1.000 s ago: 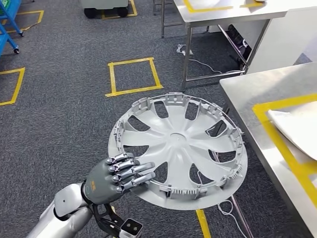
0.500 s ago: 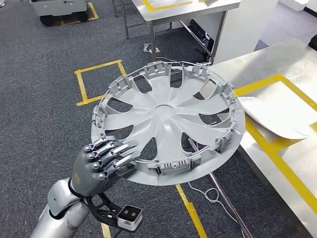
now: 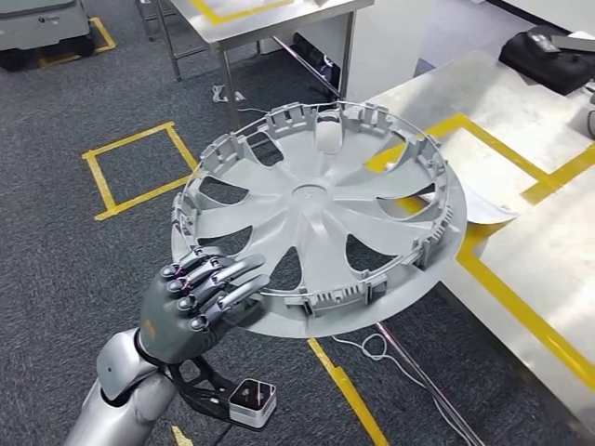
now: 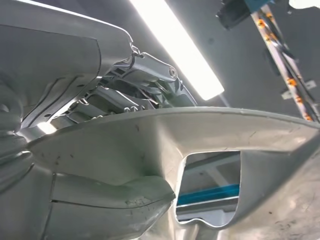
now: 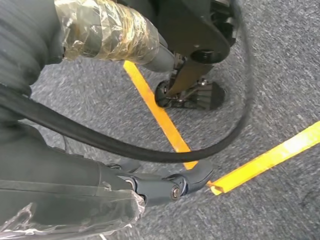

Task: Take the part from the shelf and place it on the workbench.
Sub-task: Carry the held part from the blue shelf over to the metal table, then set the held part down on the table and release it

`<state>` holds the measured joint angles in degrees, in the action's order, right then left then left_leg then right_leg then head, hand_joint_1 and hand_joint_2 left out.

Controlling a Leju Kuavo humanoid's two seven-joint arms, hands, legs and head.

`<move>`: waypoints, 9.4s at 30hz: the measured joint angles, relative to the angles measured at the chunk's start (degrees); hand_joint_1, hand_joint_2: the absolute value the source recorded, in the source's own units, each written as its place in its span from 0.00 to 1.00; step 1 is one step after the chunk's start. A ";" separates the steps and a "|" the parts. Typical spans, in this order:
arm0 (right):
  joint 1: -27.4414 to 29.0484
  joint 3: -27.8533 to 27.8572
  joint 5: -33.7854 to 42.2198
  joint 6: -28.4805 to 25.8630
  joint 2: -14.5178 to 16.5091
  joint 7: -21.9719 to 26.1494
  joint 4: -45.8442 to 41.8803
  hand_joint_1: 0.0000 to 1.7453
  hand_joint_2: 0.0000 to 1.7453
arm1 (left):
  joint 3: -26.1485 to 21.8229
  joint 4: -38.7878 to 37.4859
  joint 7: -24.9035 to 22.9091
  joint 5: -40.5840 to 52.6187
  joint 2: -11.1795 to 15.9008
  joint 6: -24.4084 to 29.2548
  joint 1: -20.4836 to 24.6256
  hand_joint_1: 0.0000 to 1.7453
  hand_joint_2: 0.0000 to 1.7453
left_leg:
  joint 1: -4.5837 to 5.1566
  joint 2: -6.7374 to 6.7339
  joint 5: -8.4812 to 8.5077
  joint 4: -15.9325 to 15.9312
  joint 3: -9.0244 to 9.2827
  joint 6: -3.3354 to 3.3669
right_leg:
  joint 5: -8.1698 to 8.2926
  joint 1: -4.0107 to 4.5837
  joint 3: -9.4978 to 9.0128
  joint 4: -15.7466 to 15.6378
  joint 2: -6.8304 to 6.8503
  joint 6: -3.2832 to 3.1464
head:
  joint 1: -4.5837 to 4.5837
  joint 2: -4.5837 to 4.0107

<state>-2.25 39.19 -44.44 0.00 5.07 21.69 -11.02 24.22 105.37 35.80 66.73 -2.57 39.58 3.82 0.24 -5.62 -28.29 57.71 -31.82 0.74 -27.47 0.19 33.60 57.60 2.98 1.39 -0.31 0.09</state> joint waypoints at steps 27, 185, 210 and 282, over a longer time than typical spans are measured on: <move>0.24 0.00 -0.14 0.00 0.01 -0.05 -0.01 0.00 1.00 | 0.07 0.05 0.00 0.02 -0.27 0.02 0.25 1.00 1.00 | -0.77 1.60 0.15 0.14 -0.30 0.65 | -1.27 -0.78 3.33 6.04 -0.75 1.27 | 0.48 0.00; -0.50 0.08 -5.50 2.43 0.77 0.78 0.00 0.00 1.00 | 6.63 -32.15 -23.76 -6.75 -3.27 -20.92 13.19 1.00 1.00 | -1.30 5.21 0.65 0.81 -1.40 -1.67 | -0.02 -1.82 -0.01 0.56 -3.40 -0.09 | 1.06 0.00; -0.39 0.04 -5.79 2.51 0.87 0.78 -0.02 0.00 1.00 | 6.60 -32.50 -23.74 -6.78 -3.55 -20.92 12.98 1.00 1.00 | -0.26 5.27 0.58 -0.52 0.09 1.09 | 0.10 -1.00 2.50 3.62 -2.94 1.14 | 1.21 0.00; -0.28 0.04 -6.47 3.02 1.09 0.81 0.07 0.00 1.00 | 0.89 -36.42 -28.94 -7.72 -3.85 -23.70 13.27 1.00 1.00 | -0.66 5.91 -10.13 14.66 -2.91 -1.70 | 0.71 -1.40 1.25 0.87 -2.80 -1.29 | -0.42 -0.03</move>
<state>-2.53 39.23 -50.90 3.02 6.16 22.50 -10.95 25.11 68.95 6.86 59.01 -6.42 15.88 17.09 -0.41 0.30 -38.42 72.37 -34.73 -0.96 -26.76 -1.21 34.85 58.47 0.18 0.10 -0.73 0.06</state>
